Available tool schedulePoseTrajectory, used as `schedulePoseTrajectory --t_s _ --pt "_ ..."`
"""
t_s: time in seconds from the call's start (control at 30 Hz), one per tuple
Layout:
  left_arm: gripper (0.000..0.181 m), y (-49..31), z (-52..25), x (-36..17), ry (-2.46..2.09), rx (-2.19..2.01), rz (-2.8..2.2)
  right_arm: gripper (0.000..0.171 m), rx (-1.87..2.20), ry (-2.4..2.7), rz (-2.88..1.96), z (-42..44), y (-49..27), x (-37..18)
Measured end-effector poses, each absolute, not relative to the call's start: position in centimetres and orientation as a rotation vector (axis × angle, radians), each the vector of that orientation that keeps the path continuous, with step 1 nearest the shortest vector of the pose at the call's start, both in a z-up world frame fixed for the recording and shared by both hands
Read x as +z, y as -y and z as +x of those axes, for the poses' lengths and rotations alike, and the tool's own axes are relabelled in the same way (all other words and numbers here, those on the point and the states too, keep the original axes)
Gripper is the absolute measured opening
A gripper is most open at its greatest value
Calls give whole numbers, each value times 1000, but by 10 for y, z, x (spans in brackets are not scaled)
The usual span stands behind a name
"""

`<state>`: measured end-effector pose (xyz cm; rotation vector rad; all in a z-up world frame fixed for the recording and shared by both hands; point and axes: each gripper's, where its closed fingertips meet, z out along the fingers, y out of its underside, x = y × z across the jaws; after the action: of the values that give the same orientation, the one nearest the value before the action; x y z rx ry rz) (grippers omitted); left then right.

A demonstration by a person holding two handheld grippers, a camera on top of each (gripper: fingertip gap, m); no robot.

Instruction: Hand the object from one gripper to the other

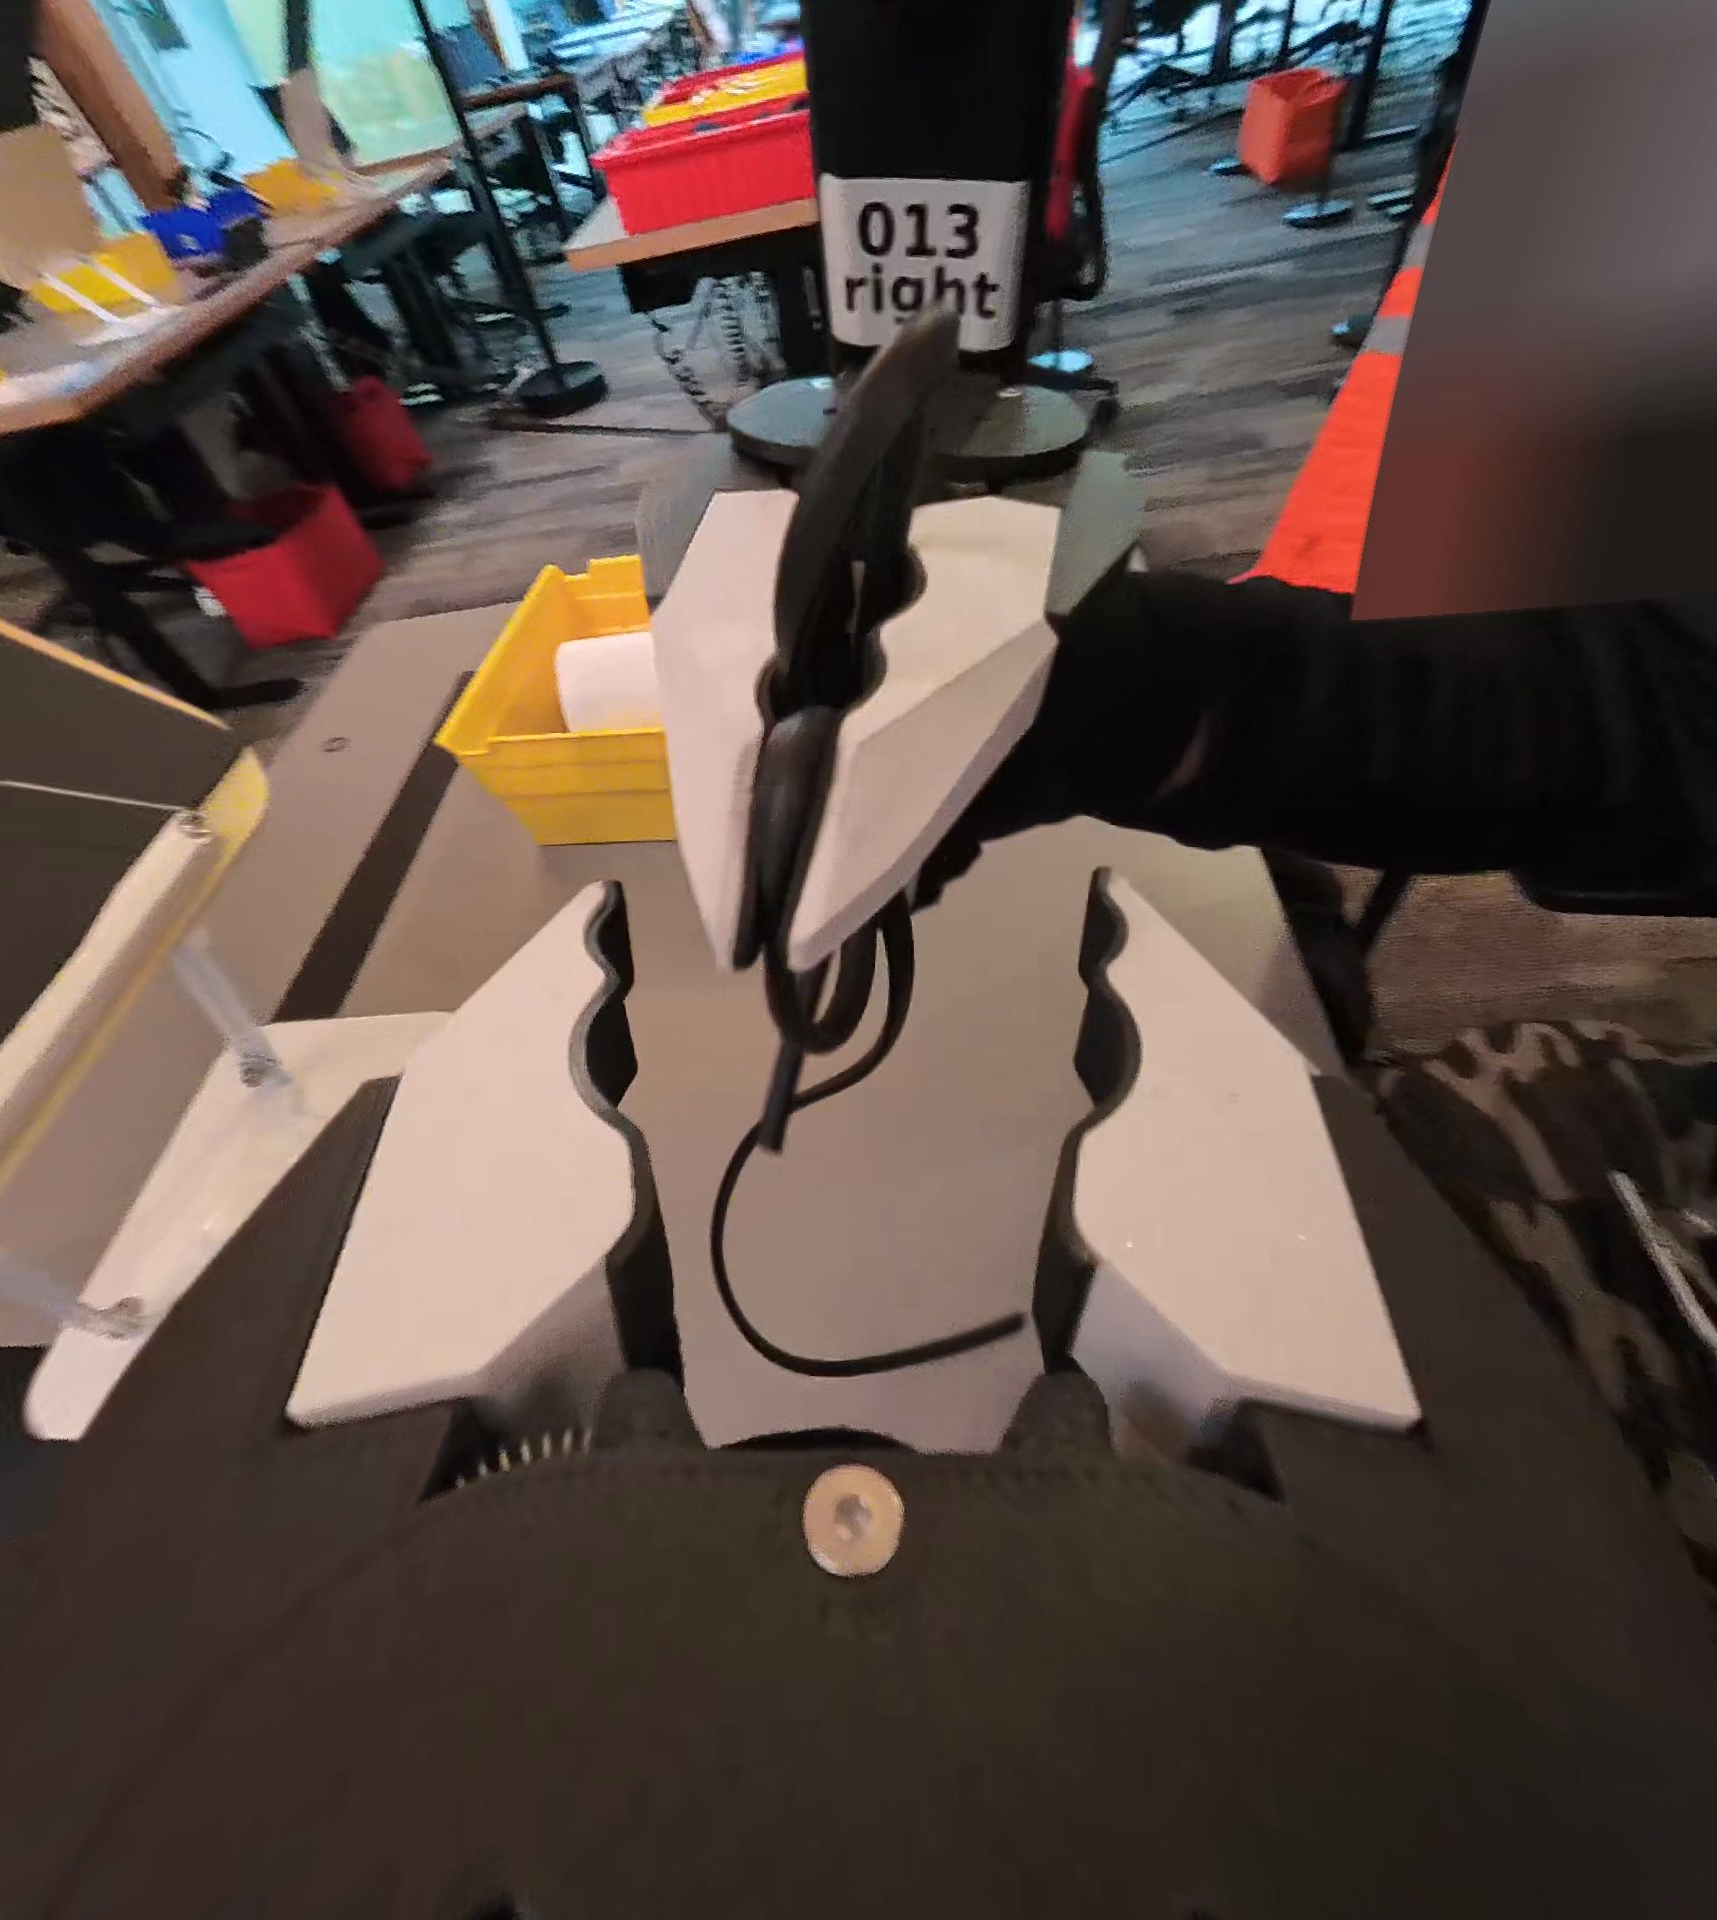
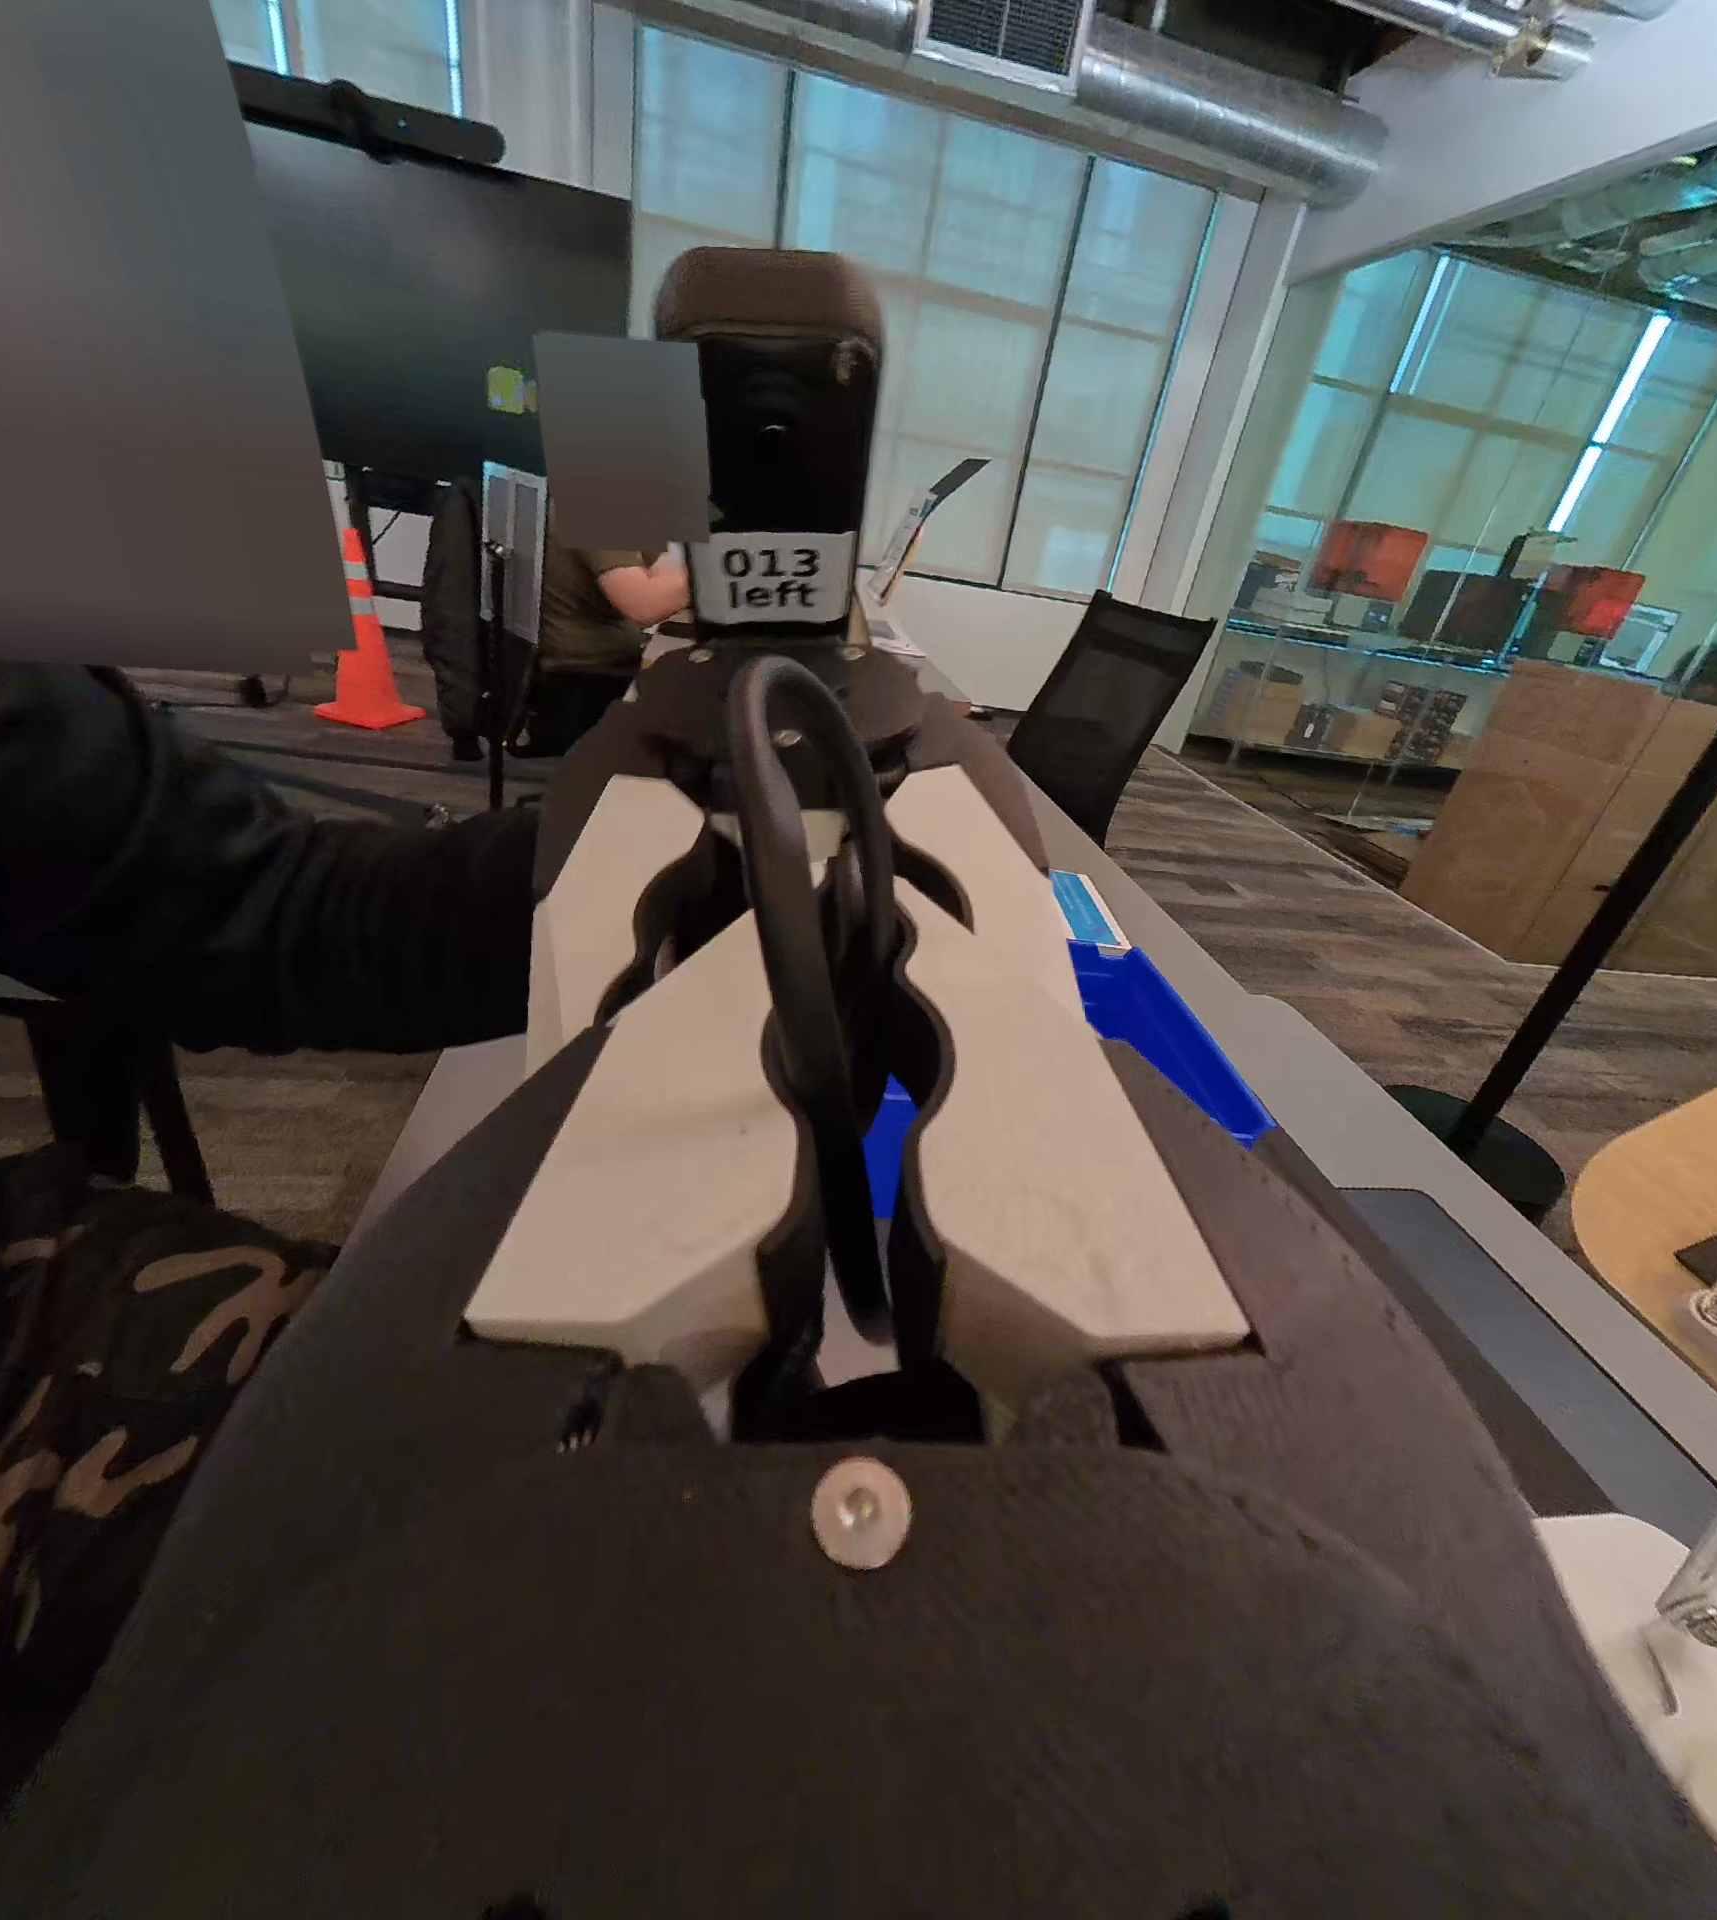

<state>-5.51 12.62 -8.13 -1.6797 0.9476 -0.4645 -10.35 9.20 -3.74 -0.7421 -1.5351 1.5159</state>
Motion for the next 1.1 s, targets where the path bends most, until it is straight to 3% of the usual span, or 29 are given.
schedulePoseTrajectory --t_s 0.17,0.37,0.63,1.0,1.1 --pt "55 -146 -61 -90 -911 -228 -1700 1 1470 1504 -810 -113 -96 -39" --pt "45 -148 -65 -89 -912 -143 -1701 0 1415 1477 -862 -117 -104 -37" --pt "6 -125 -53 -100 -1010 -452 -1742 1 1556 1522 -857 -110 -94 -36" --pt "3 -137 -66 -107 -989 -296 -1789 2 1469 1561 -928 -112 -100 -42" --pt "2 -136 -66 -105 -967 -344 -1794 13 1447 1539 -913 -111 -103 -38"
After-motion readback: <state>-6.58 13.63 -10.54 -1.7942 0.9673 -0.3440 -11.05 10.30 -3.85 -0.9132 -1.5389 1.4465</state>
